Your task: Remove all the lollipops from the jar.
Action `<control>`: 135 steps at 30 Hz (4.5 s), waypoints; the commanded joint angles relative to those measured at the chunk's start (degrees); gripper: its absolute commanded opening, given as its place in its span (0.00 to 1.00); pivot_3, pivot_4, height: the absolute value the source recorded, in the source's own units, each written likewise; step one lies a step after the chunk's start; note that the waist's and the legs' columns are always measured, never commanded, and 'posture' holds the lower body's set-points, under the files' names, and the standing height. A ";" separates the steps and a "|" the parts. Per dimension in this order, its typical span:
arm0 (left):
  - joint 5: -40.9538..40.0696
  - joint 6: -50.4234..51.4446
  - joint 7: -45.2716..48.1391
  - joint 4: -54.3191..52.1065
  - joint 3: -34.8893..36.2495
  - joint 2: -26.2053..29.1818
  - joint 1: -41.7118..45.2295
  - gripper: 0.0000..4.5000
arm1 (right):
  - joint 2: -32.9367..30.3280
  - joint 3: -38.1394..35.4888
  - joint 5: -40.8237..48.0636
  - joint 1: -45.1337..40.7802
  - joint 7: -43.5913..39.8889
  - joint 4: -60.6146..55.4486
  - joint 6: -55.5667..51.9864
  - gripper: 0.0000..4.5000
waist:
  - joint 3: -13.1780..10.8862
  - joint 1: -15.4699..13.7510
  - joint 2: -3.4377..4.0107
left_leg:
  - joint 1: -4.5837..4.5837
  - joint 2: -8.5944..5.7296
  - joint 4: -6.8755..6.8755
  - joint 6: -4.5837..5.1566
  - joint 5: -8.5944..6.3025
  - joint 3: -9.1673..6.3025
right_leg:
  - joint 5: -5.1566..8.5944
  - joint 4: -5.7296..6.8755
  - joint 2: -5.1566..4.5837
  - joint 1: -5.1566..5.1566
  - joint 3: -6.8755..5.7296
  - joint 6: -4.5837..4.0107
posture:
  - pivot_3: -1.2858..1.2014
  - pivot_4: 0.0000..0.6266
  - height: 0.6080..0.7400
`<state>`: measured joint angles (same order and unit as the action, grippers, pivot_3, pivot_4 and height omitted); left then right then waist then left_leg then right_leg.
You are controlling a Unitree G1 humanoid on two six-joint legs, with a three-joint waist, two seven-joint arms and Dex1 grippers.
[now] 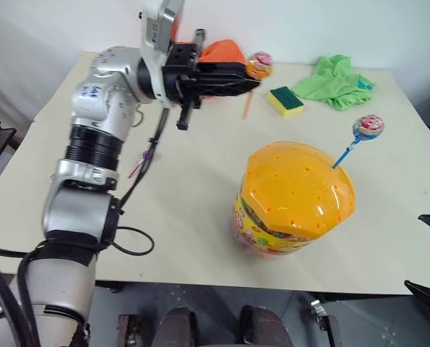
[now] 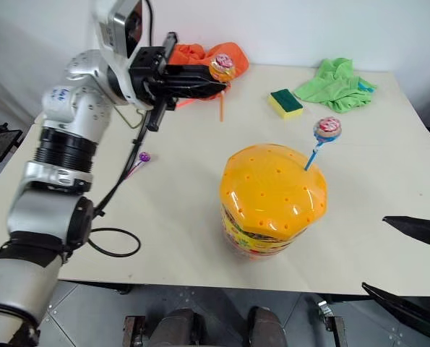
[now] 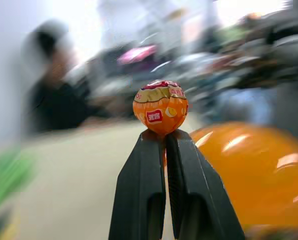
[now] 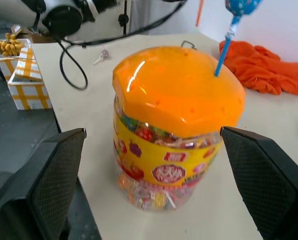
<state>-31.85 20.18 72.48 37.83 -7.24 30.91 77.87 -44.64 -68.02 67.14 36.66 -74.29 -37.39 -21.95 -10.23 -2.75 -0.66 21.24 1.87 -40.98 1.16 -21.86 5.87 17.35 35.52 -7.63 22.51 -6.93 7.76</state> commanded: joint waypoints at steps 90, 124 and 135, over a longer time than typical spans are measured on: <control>-8.06 9.50 16.97 -24.31 11.31 0.38 -24.07 1.00 | -20.05 19.24 7.28 -52.53 50.41 9.46 -18.47 0.02 | -0.02 0.09 -0.01 | 0.15 0.00 -0.15 -0.01 0.00 -0.02 | -0.01 0.11 -0.03 0.07 0.00 0.03 | 0.52 0.24 1.00; -9.96 9.53 16.05 -21.38 4.57 12.37 -28.15 1.00 | -4.02 31.69 -28.51 -35.87 51.96 28.52 -28.07 0.70 | 0.00 1.43 0.41 | 0.20 0.01 0.00 -0.03 0.02 0.11 | 0.00 0.09 0.00 0.21 0.07 0.02 | 0.52 0.24 1.00; -3.39 11.92 10.14 -19.12 6.09 12.55 -31.86 1.00 | -3.90 24.52 -22.85 -19.93 24.67 4.06 -15.25 1.00 | 0.00 1.17 0.46 | 0.18 0.00 0.02 -0.03 0.02 0.10 | 0.00 0.07 0.03 0.20 0.09 0.02 | 0.52 0.24 1.00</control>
<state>-36.03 32.75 82.02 18.95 -2.64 42.64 47.22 -47.28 -44.05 46.27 13.78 -42.94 -30.21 -41.56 -10.23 -1.58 -0.20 21.42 1.86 -40.95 1.13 -21.84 5.97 17.35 35.58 -7.60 22.71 -6.83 7.78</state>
